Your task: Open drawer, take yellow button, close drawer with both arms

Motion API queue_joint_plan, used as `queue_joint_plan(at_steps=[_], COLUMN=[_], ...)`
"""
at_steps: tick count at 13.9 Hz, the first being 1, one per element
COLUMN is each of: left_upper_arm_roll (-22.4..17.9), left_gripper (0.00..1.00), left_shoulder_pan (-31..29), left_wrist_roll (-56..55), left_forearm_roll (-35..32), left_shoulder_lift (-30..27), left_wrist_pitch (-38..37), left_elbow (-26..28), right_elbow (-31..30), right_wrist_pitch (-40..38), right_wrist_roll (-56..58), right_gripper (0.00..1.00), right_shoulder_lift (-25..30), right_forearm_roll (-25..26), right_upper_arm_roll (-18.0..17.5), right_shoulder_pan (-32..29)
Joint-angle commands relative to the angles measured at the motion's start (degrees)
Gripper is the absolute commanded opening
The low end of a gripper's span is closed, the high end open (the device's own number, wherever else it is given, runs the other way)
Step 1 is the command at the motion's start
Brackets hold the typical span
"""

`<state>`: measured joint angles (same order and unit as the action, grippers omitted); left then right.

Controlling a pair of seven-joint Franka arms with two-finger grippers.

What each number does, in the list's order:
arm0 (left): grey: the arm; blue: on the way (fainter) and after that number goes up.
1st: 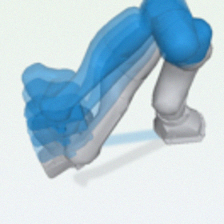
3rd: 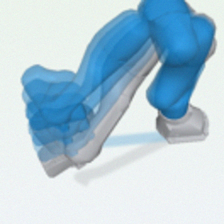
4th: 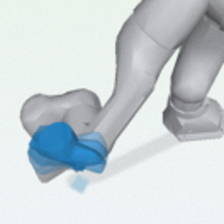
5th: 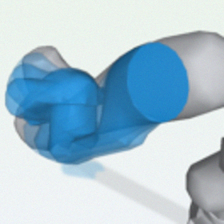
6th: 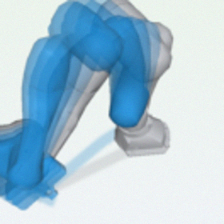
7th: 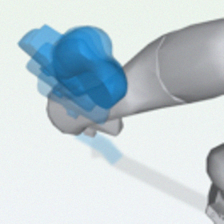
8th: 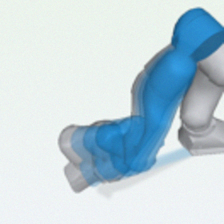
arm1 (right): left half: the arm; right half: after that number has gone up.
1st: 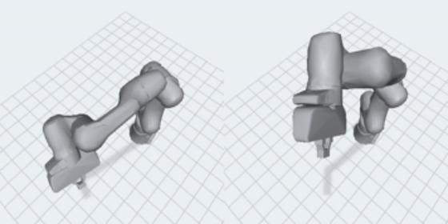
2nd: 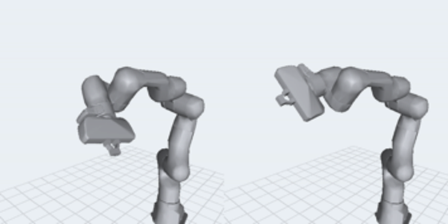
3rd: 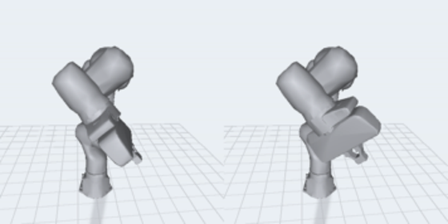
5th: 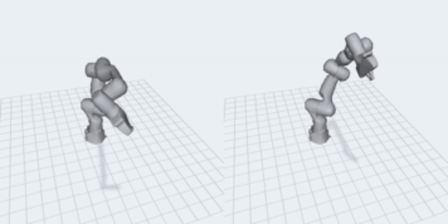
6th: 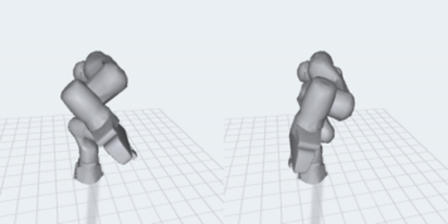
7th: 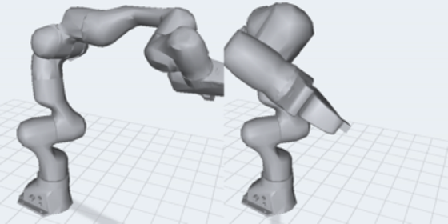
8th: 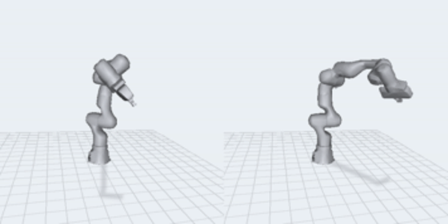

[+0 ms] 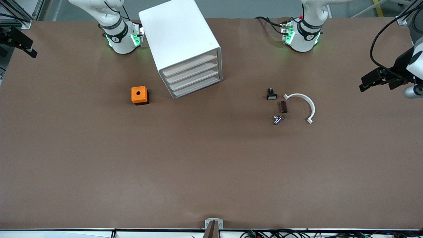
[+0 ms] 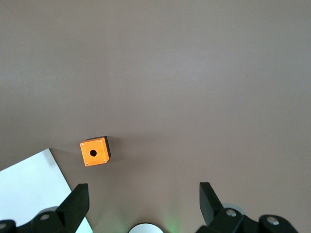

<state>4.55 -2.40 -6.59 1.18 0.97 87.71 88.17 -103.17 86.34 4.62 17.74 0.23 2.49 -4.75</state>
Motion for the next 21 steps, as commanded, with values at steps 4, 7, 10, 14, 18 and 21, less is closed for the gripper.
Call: queue_joint_plan(at_steps=[4, 7, 10, 14, 18, 21], left_upper_arm_roll=[0.28, 0.20, 0.20, 0.19, 0.28, 0.28], left_gripper=[1.00, 1.00, 1.00, 1.00, 1.00, 1.00], left_shoulder_pan=[-0.15, -0.06, -0.15, 0.03, 0.38, 4.32], left_wrist_roll=[-0.09, -0.26, -0.18, -0.44, -2.89, -11.57], left_forearm_roll=[-0.65, -0.56, -0.56, -0.48, 2.94, 6.02], left_shoulder_lift=[0.69, 0.70, 0.78, 3.85, 8.59, 14.91], left_wrist_pitch=[-1.31, -1.31, -1.31, -1.31, -0.09, 2.64], left_elbow=[-1.68, -1.60, -1.25, -1.51, -1.86, -3.70], right_elbow=[-0.98, -0.98, -0.98, -0.98, -0.98, -0.98], right_wrist_pitch=[-0.12, -0.12, -0.12, -0.12, -0.20, -0.20], right_wrist_roll=[-0.93, -0.93, -0.93, -0.93, -0.93, -0.93], right_gripper=[1.00, 1.00, 1.00, 1.00, 1.00, 1.00], right_shoulder_lift=[1.16, 1.16, 1.16, 1.16, 1.16, 1.16], right_forearm_roll=[0.03, 0.03, 0.03, 0.03, 0.03, 0.03], right_upper_arm_roll=[-0.03, -0.03, -0.03, -0.03, -0.03, -0.03], right_shoulder_pan=[0.36, 0.36, 0.36, 0.36, 0.27, 0.27])
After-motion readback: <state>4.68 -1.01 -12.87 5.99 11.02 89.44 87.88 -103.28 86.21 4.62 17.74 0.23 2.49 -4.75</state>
